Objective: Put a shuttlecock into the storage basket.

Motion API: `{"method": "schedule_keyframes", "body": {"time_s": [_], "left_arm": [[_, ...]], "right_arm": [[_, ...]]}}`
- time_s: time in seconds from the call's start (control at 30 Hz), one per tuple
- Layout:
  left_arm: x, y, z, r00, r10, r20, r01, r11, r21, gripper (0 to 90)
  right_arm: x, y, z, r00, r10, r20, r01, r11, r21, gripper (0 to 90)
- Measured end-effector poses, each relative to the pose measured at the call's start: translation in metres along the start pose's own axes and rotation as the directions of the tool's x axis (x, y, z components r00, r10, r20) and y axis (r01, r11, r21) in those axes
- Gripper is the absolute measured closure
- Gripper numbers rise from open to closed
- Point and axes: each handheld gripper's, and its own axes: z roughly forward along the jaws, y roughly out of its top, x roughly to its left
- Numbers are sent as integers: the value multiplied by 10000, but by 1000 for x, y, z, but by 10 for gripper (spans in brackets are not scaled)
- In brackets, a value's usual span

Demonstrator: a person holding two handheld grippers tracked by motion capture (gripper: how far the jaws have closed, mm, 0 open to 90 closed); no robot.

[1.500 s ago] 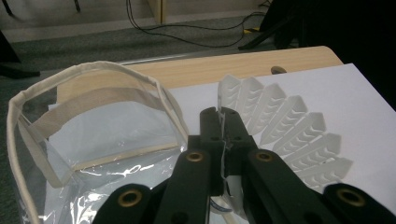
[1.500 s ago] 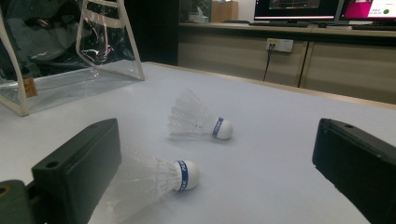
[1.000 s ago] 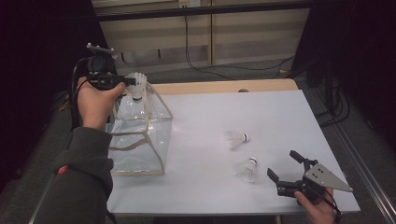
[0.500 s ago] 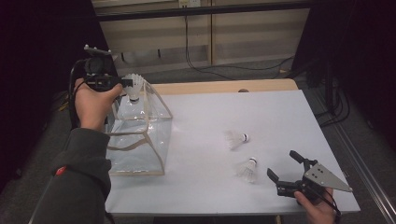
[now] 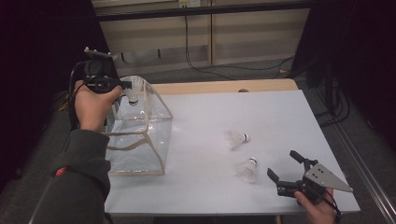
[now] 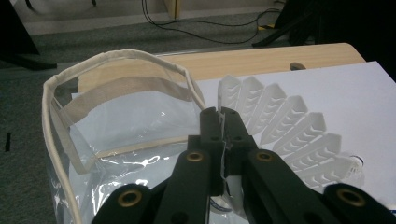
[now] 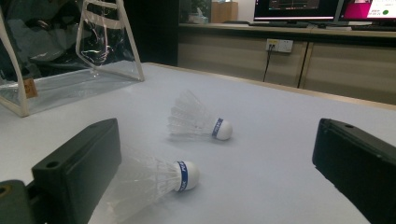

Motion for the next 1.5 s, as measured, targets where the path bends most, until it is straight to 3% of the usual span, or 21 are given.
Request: {"method": "schedule_keyframes", "body": {"time_s": [0.53,0.57,0.83,1.5], "left_arm": [[4,0,13,9994,-249,-231,252,9996,124,898],[6,0,13,9996,-126,-243,132,9996,269,898],[11,0,21,9983,-408,-423,419,9988,248,898],[12,1,33,9978,-350,-567,377,9981,484,898]], "right_arm": [[0,0,0,10000,-16,-6,16,10000,-27,12],[0,0,0,10000,-25,-20,25,10000,-11,12],[0,0,0,10000,-48,-35,48,10000,-18,12],[-1,0,0,10000,9,7,-9,10000,-2,12]]}}
